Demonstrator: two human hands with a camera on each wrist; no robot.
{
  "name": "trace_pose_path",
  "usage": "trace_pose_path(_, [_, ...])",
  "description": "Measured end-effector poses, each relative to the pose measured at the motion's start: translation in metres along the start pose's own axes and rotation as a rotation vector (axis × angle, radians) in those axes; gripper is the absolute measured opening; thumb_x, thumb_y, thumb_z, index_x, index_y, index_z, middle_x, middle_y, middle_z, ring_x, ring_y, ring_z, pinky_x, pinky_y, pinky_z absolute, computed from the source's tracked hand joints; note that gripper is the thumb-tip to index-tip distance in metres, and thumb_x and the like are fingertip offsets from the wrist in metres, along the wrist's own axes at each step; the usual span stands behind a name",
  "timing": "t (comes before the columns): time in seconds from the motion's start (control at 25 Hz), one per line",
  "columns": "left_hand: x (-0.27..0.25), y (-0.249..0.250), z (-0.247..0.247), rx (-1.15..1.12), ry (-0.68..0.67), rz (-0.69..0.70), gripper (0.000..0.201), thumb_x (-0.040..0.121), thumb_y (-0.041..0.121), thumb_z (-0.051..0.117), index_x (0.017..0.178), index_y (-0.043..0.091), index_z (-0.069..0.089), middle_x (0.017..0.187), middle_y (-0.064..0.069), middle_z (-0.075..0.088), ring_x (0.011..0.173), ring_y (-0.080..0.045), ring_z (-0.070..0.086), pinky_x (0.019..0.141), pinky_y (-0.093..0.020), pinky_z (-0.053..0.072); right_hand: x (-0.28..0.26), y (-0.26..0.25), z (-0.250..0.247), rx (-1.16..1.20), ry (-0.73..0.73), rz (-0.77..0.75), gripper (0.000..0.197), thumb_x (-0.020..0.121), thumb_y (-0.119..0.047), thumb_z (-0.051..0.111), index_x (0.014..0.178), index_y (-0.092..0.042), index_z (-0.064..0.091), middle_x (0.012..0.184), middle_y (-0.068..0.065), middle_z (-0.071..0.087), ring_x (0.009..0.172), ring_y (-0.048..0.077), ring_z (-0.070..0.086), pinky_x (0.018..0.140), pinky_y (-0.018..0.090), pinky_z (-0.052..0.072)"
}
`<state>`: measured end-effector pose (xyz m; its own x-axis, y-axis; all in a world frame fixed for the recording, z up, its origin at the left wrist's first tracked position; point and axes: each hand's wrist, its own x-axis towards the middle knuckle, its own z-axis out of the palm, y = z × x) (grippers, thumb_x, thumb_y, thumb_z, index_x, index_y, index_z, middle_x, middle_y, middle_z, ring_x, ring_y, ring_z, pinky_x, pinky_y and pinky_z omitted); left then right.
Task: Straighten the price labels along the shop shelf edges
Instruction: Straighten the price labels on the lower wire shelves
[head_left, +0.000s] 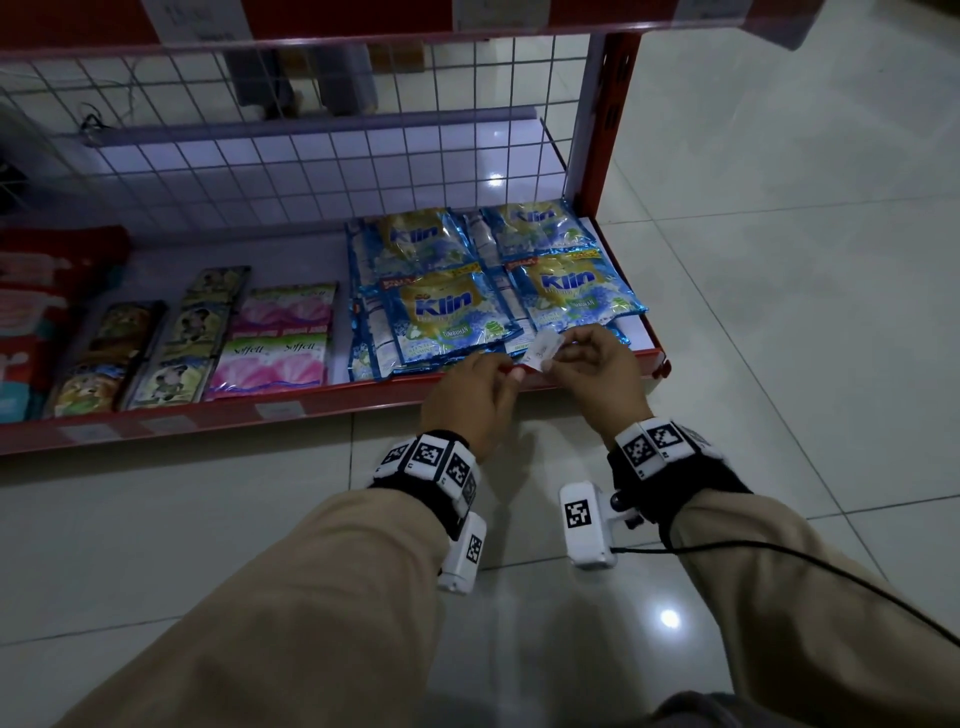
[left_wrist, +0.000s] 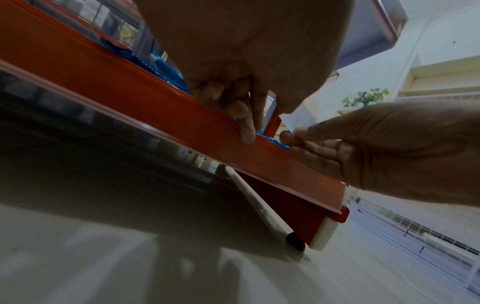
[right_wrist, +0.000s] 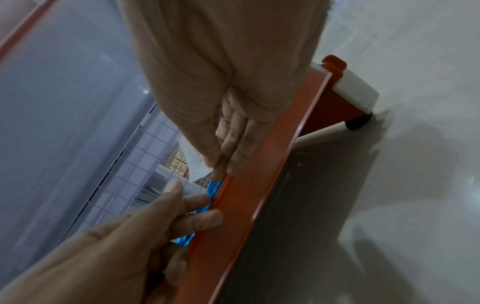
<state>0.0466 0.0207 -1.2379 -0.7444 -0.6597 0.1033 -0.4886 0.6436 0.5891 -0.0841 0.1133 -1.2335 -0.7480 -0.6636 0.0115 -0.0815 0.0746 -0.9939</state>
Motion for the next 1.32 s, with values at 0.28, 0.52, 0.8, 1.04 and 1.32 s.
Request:
trace_pose_path(0.28, [0.001, -0.001, -0.001, 0.011, 0.026, 0.000, 0.019, 0.095, 0.032, 0.049, 0.104, 0.019, 0.059, 0.103, -0.001, 0.062, 0.092, -0.021, 0.057, 0.077, -0.037, 0.048, -0.010, 0.002, 0.006, 0.014, -0.117, 0.012, 0.033, 0.081, 0.006, 0.066, 0.109, -0.008, 0.056, 0.088, 0.004, 0.064, 0.069, -0.003, 0.064, 0.063, 0.012, 0.050])
trace_pose_path(0.52, [0.000, 0.000, -0.005, 0.167, 0.019, 0.029, 0.022, 0.095, 0.032, 0.046, 0.106, 0.020, 0.061, 0.101, 0.001, 0.062, 0.093, -0.020, 0.056, 0.074, -0.033, 0.047, 0.000, 0.000, -0.010, -0.600, -0.146, -0.361, 0.014, 0.087, -0.013, 0.064, 0.099, -0.019, 0.069, 0.091, -0.003, 0.070, 0.073, 0.002, 0.058, 0.072, 0.019, 0.050])
trace_pose_path(0.8, [-0.009, -0.010, -0.014, 0.409, 0.028, 0.116, 0.022, 0.093, 0.029, 0.043, 0.104, 0.021, 0.060, 0.102, 0.002, 0.063, 0.094, -0.019, 0.053, 0.078, -0.032, 0.039, 0.007, -0.004, -0.001, -0.560, -0.052, -0.397, 0.006, 0.088, -0.013, 0.063, 0.092, -0.014, 0.067, 0.091, 0.001, 0.067, 0.089, 0.019, 0.059, 0.080, 0.037, 0.050])
trace_pose_path(1.04, [-0.012, -0.020, -0.017, 0.285, 0.071, 0.029, 0.018, 0.094, 0.021, 0.043, 0.106, 0.020, 0.057, 0.101, -0.001, 0.062, 0.093, -0.022, 0.054, 0.074, -0.032, 0.037, 0.007, -0.001, 0.013, -0.723, -0.131, -0.371, 0.010, 0.088, -0.019, 0.063, 0.095, -0.020, 0.070, 0.093, 0.002, 0.069, 0.093, 0.025, 0.050, 0.083, 0.045, 0.043])
trace_pose_path(1.32, [-0.012, -0.021, -0.014, 0.355, -0.055, 0.038, 0.028, 0.099, 0.032, 0.037, 0.123, 0.021, 0.050, 0.113, -0.007, 0.047, 0.080, -0.027, 0.056, 0.059, -0.034, 0.039, 0.003, 0.006, 0.021, -0.843, -0.137, -0.389, 0.015, 0.084, -0.017, 0.065, 0.098, -0.021, 0.071, 0.099, 0.003, 0.064, 0.101, 0.027, 0.044, 0.087, 0.043, 0.039])
